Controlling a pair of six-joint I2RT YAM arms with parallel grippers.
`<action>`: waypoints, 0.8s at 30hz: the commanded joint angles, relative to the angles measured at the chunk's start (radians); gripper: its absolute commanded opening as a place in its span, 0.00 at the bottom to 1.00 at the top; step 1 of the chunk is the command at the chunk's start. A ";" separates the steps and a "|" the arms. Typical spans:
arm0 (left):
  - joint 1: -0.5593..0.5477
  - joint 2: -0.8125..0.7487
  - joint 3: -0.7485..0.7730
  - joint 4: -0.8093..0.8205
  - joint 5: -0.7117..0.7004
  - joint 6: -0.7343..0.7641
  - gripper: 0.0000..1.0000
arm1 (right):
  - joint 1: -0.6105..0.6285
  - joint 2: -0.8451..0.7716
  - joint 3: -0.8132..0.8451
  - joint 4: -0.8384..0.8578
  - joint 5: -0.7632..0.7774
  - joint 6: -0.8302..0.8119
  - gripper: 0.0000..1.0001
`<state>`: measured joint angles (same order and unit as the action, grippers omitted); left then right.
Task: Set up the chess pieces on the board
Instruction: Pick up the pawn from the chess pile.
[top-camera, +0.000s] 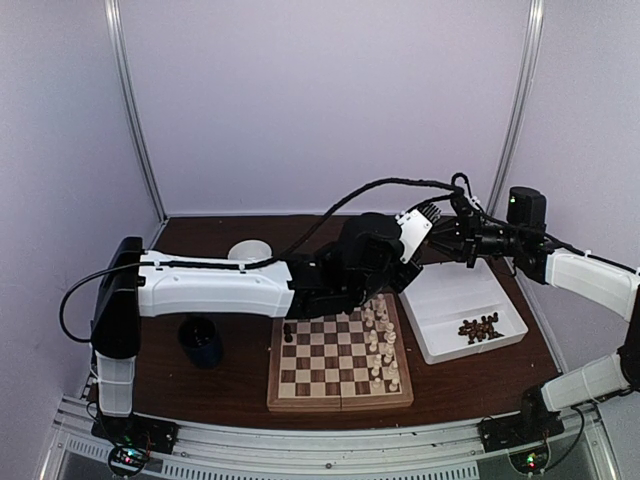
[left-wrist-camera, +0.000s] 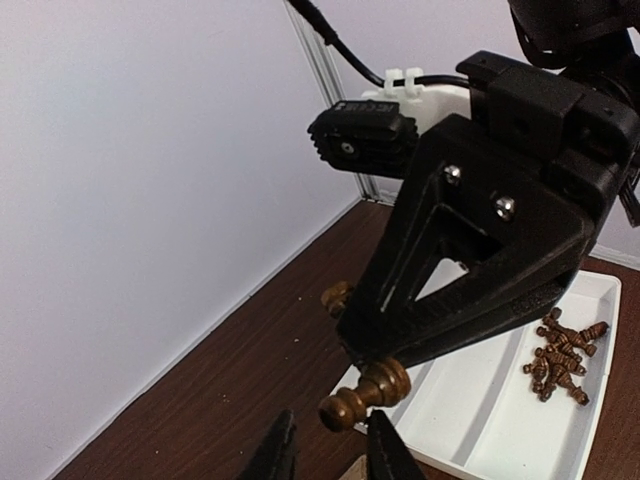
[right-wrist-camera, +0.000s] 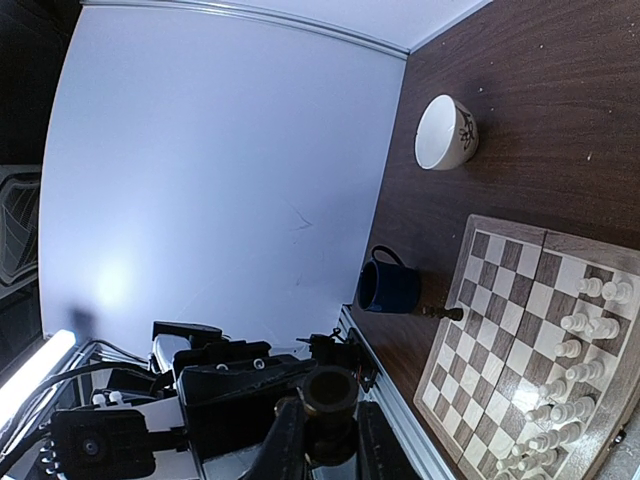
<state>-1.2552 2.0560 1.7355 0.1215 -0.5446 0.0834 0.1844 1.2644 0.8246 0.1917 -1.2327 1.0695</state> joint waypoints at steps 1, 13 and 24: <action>0.010 0.004 0.050 0.001 0.024 -0.020 0.26 | -0.003 0.000 -0.013 0.009 0.007 -0.013 0.04; 0.019 0.022 0.082 -0.033 0.101 -0.032 0.27 | -0.003 0.003 -0.013 0.012 0.005 -0.013 0.04; 0.021 -0.001 0.034 -0.014 0.122 -0.058 0.38 | -0.003 0.008 -0.013 0.013 0.005 -0.013 0.04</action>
<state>-1.2404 2.0724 1.7901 0.0704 -0.4408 0.0525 0.1844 1.2644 0.8246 0.1909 -1.2327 1.0687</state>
